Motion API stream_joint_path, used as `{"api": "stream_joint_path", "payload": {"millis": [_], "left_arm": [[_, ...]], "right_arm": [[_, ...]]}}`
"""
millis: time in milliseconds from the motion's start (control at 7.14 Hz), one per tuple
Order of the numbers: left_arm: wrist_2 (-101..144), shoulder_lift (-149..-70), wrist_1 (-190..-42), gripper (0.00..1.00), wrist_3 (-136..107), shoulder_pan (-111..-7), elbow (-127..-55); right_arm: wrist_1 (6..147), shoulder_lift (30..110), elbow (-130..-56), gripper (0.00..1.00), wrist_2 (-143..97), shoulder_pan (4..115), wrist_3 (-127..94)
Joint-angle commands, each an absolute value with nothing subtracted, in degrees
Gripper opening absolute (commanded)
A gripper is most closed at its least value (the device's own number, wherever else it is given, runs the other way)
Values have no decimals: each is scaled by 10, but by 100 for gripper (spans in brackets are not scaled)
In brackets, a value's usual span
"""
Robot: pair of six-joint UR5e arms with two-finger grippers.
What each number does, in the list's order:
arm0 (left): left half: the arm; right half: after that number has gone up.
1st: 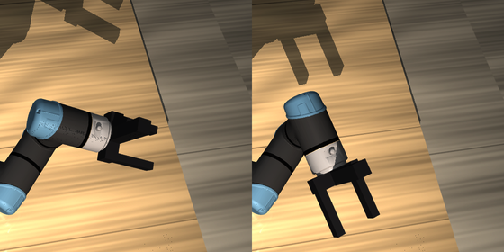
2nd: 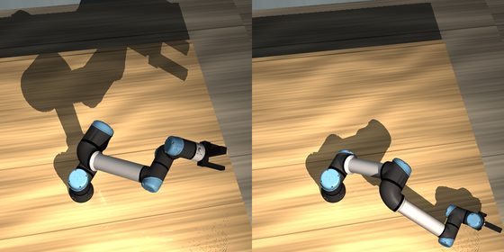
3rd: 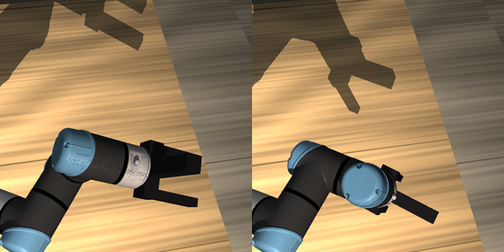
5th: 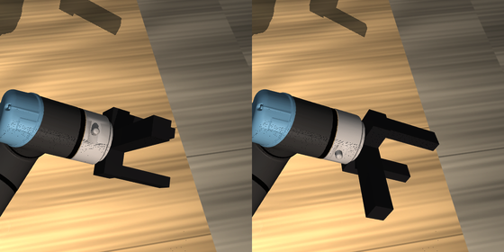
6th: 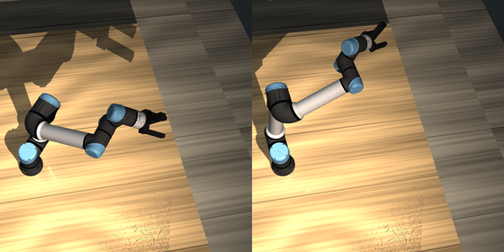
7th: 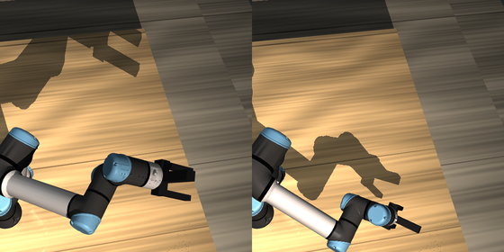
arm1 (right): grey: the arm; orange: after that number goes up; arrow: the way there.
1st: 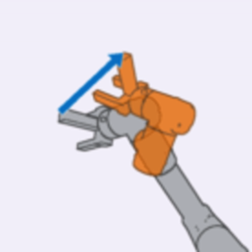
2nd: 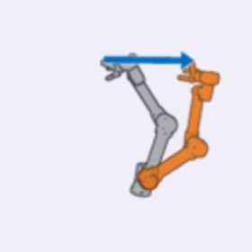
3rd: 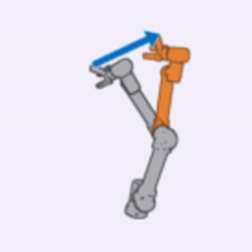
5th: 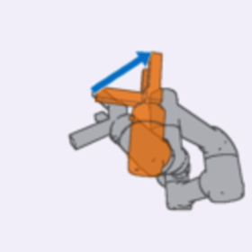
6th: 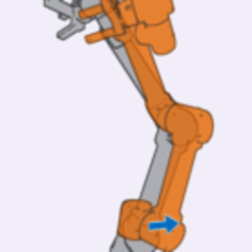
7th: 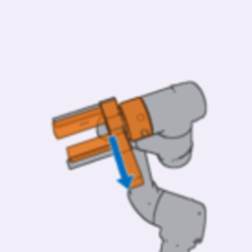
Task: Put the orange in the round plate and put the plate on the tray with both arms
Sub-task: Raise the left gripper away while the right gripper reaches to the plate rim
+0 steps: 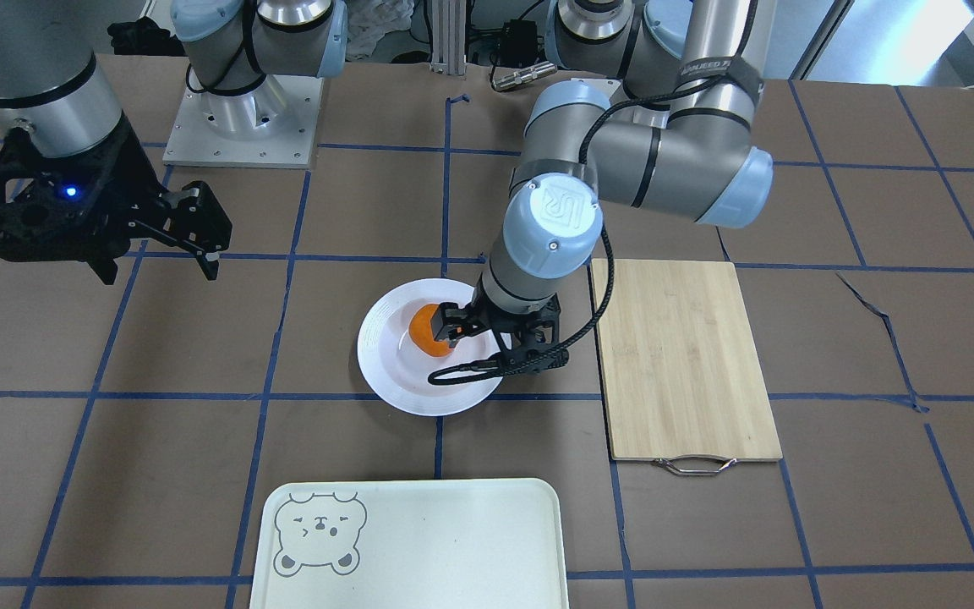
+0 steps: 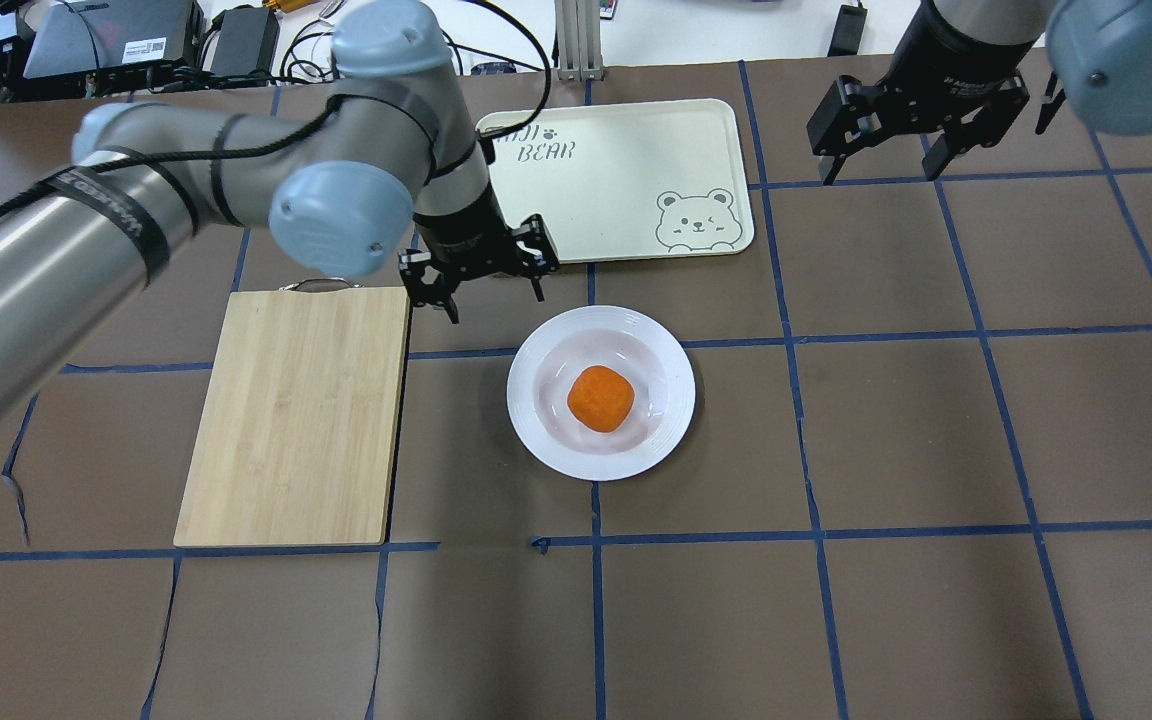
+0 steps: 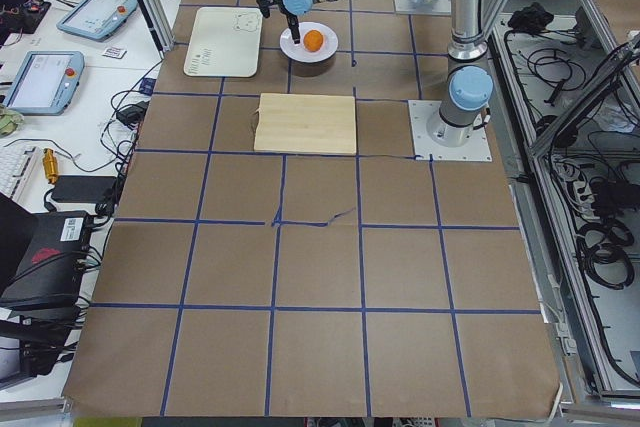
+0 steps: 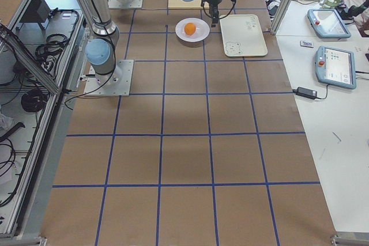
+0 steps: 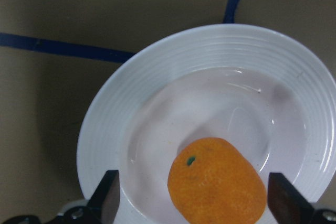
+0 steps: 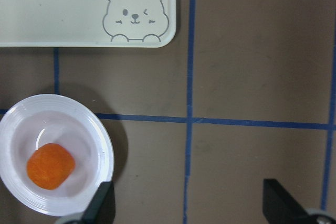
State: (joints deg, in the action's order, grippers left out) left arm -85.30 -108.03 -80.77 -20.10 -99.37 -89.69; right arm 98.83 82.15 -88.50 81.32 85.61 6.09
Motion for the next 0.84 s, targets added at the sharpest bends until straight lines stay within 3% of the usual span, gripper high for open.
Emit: {"api": "stream_joint_path", "payload": {"millis": [0, 420, 700], "left_arm": [[-907, -1040, -925, 100, -117, -934, -840], [-910, -946, -933, 100, -78, -939, -820], [-911, -919, -880, 100, -76, -937, -834]], "right_arm": [[1121, 786, -974, 100, 680, 851, 34], [1399, 753, -1168, 100, 579, 875, -27], [1467, 705, -1192, 100, 573, 876, -35]]}}
